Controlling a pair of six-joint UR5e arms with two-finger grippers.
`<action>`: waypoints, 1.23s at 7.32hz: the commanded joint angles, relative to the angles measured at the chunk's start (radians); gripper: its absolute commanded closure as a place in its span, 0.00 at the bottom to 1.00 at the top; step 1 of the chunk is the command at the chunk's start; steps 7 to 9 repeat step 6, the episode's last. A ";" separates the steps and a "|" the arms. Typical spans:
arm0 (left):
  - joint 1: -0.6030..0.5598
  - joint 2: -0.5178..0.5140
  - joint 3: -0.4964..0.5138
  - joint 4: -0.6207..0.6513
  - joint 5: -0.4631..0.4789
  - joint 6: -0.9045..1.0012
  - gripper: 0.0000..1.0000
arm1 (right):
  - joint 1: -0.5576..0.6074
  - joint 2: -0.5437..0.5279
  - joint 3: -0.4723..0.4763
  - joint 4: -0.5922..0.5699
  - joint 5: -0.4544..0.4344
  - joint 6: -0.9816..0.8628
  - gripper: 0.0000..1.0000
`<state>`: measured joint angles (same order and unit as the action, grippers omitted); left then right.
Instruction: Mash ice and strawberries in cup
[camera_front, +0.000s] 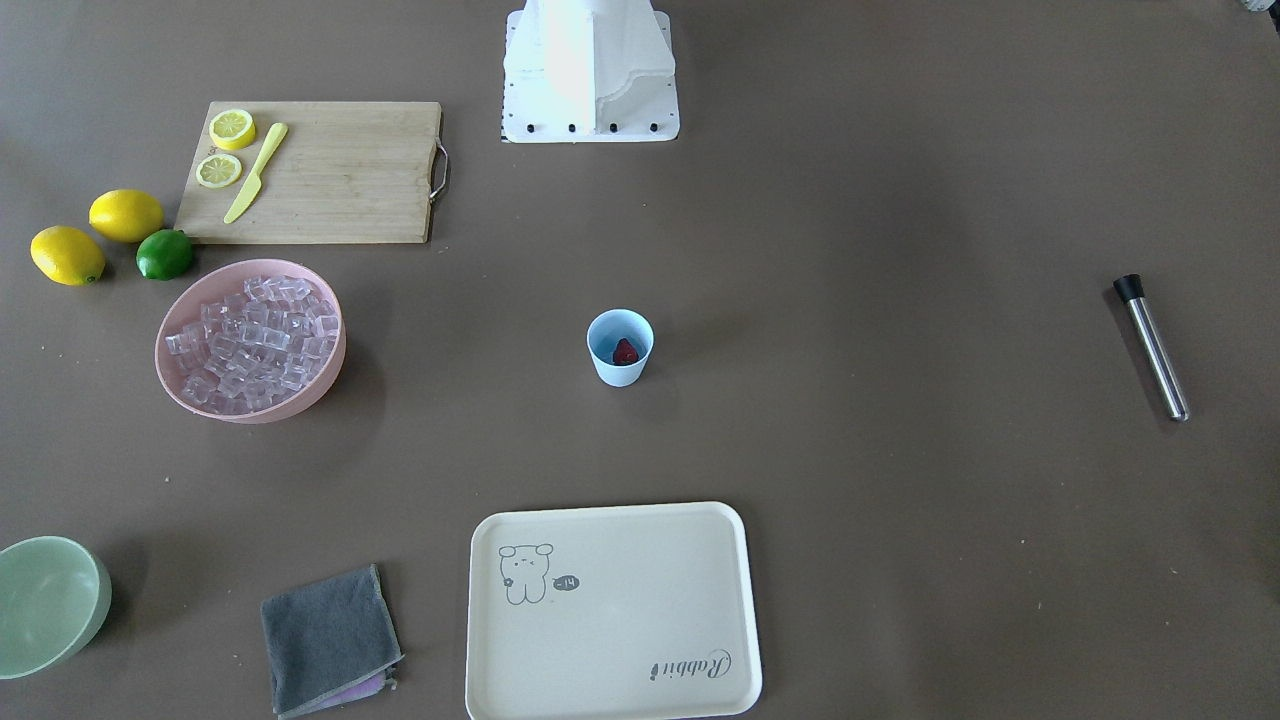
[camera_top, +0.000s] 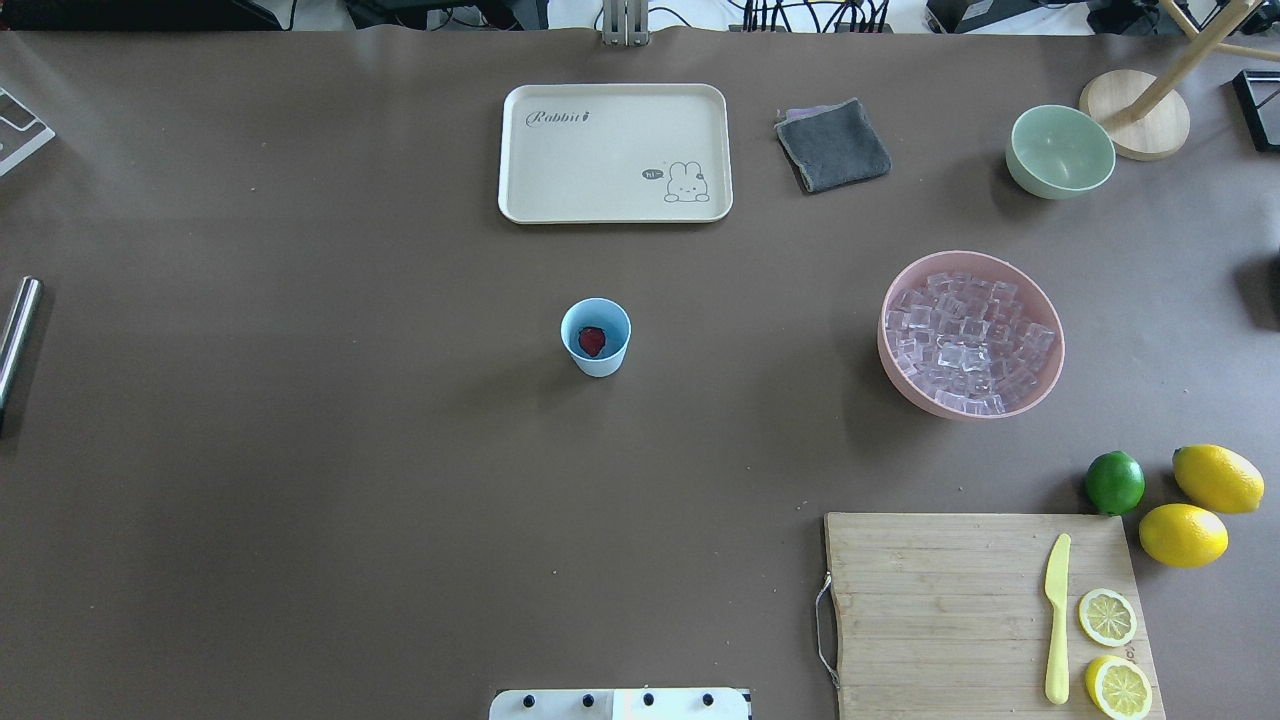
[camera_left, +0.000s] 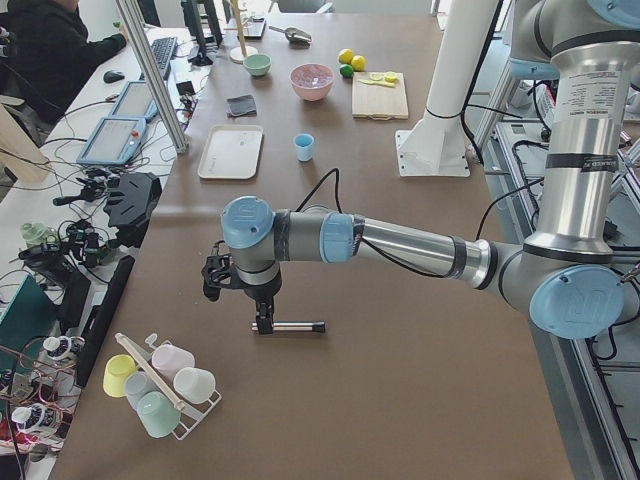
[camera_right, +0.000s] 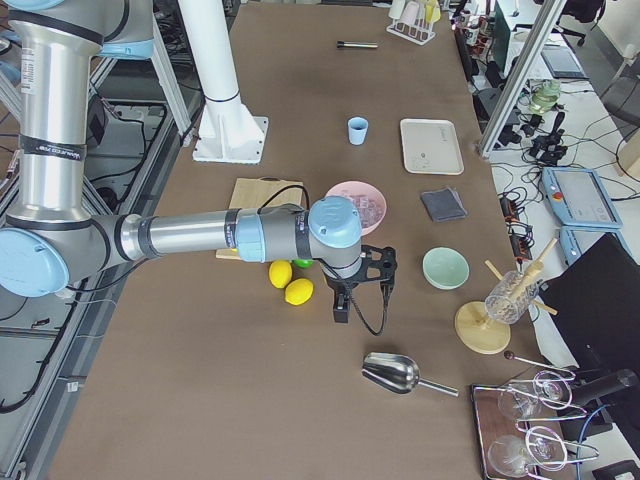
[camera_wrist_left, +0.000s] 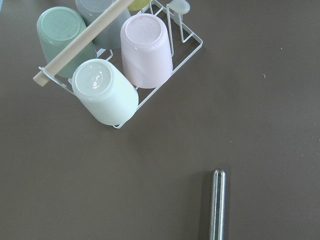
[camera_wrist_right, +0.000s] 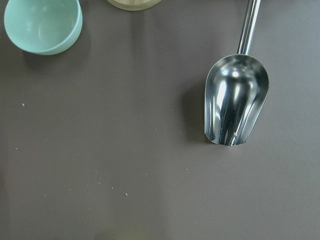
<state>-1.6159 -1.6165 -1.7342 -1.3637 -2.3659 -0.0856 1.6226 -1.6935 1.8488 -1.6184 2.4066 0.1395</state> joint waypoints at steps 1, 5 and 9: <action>0.001 0.001 -0.004 0.005 -0.003 0.006 0.01 | -0.035 0.110 -0.014 -0.174 -0.056 0.067 0.00; 0.002 0.001 0.005 -0.006 -0.003 0.004 0.01 | -0.039 0.110 -0.020 -0.178 -0.052 0.069 0.00; 0.001 0.001 -0.001 -0.005 -0.004 0.004 0.01 | -0.041 0.112 -0.023 -0.178 -0.050 0.069 0.00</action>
